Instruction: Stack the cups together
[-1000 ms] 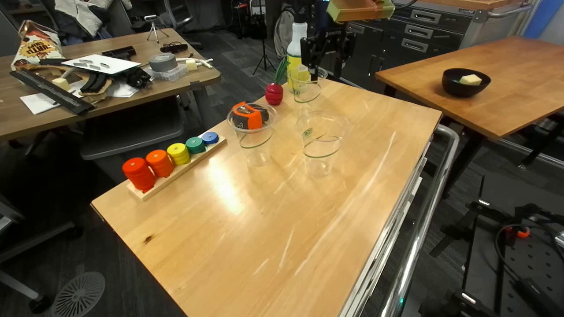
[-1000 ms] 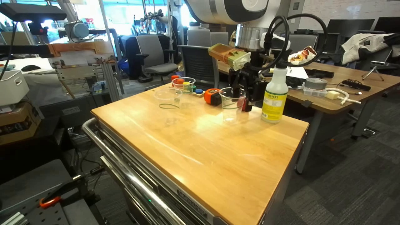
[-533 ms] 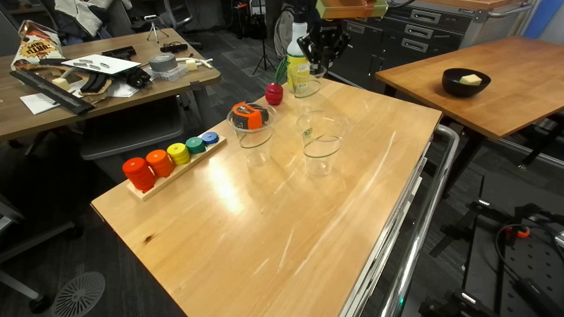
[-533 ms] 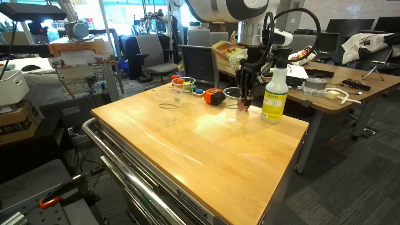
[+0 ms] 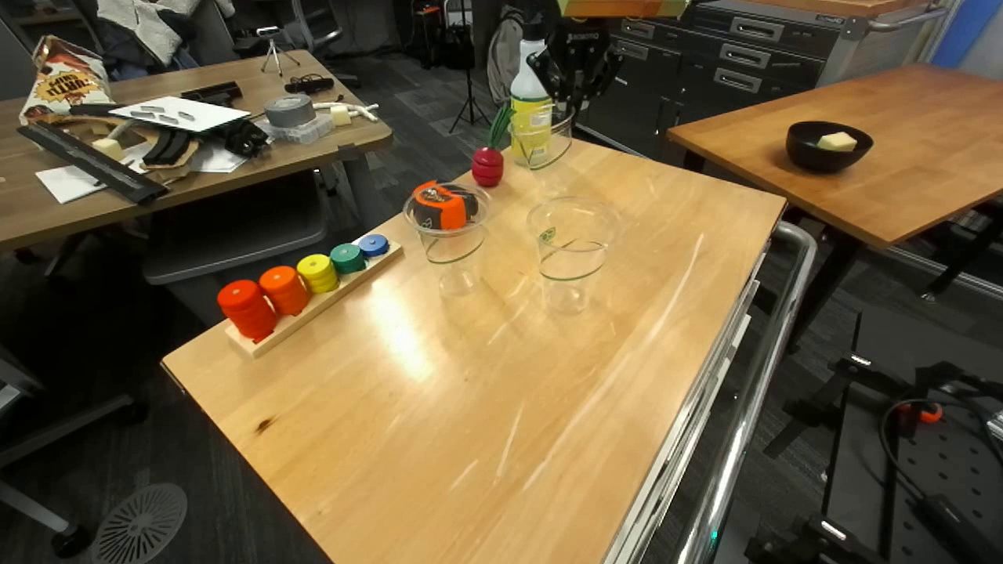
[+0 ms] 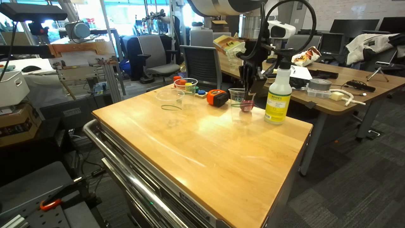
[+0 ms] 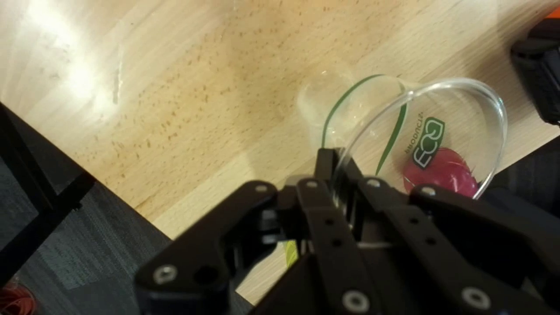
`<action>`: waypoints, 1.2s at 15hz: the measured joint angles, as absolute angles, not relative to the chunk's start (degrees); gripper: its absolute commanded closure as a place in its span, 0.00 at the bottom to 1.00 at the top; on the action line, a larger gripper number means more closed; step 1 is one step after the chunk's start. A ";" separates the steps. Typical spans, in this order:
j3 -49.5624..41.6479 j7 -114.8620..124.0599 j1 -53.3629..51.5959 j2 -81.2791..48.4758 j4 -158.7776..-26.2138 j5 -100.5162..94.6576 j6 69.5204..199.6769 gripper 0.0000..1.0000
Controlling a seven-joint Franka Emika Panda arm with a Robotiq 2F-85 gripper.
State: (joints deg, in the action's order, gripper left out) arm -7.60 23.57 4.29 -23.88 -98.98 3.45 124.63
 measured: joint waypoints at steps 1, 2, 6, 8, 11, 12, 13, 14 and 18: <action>-7.60 23.61 4.29 -22.95 -99.21 3.44 124.14 0.99; -7.60 23.61 4.26 -21.59 -99.56 3.39 123.71 0.99; -7.39 23.43 3.43 -13.02 -101.64 2.14 121.15 0.99; -6.29 22.04 3.02 -7.59 -103.62 2.86 120.17 0.99; -3.92 17.57 2.65 0.29 -108.11 8.15 120.08 0.99; -3.34 16.08 2.46 2.53 -109.84 10.05 120.07 0.99; -2.94 14.63 2.23 4.54 -111.63 11.78 120.05 0.99; -2.65 13.21 2.02 6.34 -113.48 13.10 120.03 0.99; -2.43 8.16 1.43 11.85 -121.17 16.33 119.62 0.99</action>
